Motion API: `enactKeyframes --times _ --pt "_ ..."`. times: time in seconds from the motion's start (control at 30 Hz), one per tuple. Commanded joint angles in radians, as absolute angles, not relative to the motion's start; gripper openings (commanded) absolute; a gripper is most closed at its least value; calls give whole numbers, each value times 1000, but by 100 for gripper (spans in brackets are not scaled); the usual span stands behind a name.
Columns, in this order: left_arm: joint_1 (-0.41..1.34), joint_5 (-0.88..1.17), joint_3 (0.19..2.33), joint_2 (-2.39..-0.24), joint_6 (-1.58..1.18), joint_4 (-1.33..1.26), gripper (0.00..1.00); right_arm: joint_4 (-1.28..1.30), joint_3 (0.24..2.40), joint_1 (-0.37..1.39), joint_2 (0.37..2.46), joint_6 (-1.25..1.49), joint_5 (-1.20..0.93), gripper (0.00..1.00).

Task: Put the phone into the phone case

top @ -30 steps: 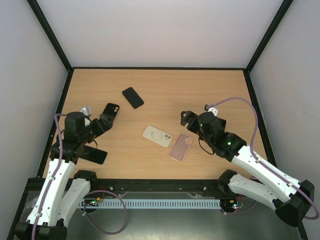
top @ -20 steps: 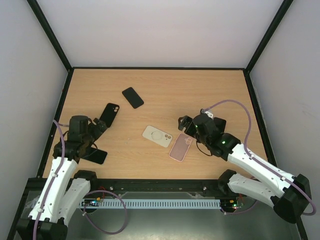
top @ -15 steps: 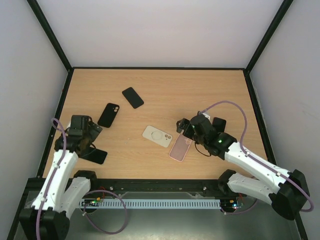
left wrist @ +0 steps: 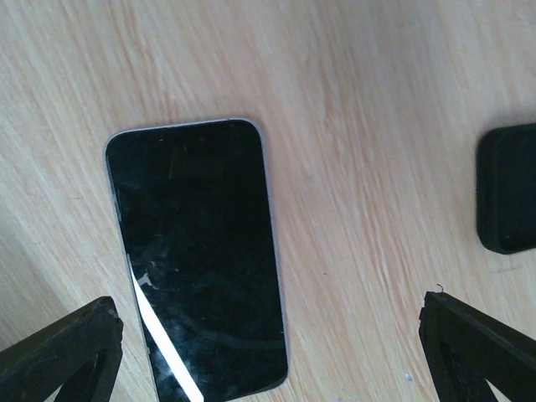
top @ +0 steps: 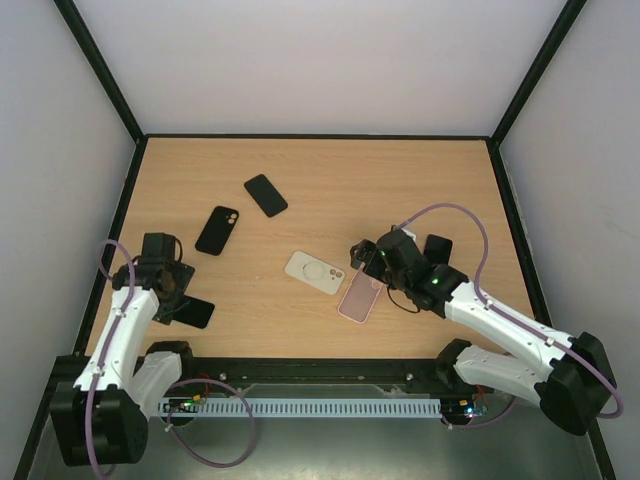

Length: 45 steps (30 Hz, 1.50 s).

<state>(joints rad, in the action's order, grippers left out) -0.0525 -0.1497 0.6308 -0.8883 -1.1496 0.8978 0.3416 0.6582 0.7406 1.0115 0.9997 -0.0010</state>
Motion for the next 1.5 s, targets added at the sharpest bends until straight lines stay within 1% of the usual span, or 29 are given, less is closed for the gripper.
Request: enactKeyframes --times 0.0,0.23,0.43,0.6,0.77,0.9,1.0,1.2,1.3,1.47 --pt "-70 -134 580 -912 -1203 930 96 328 643 738 1004 1013 6 98" --pt "-72 -135 556 -949 -1250 942 94 365 669 738 1007 1007 25 98" --pt "-72 -107 534 -970 -1239 896 94 377 669 738 977 1009 31 97" --pt "-73 -128 524 -985 -1250 874 94 375 655 737 950 1021 41 98" --pt "-75 -94 487 -1019 -1268 840 94 384 643 738 934 1035 46 98" --pt "-75 -76 482 -1047 -1260 792 90 379 628 738 917 1048 39 98" --pt "-75 -87 495 -1070 -1258 788 90 387 625 738 907 1048 41 98" --pt "-75 -89 463 -1082 -1281 747 90 416 650 738 905 1037 63 97" --pt "-75 -42 435 -1092 -1259 686 90 408 653 738 907 1038 60 97" --pt "-75 -34 430 -1107 -1255 678 91 397 652 738 920 1043 54 97"
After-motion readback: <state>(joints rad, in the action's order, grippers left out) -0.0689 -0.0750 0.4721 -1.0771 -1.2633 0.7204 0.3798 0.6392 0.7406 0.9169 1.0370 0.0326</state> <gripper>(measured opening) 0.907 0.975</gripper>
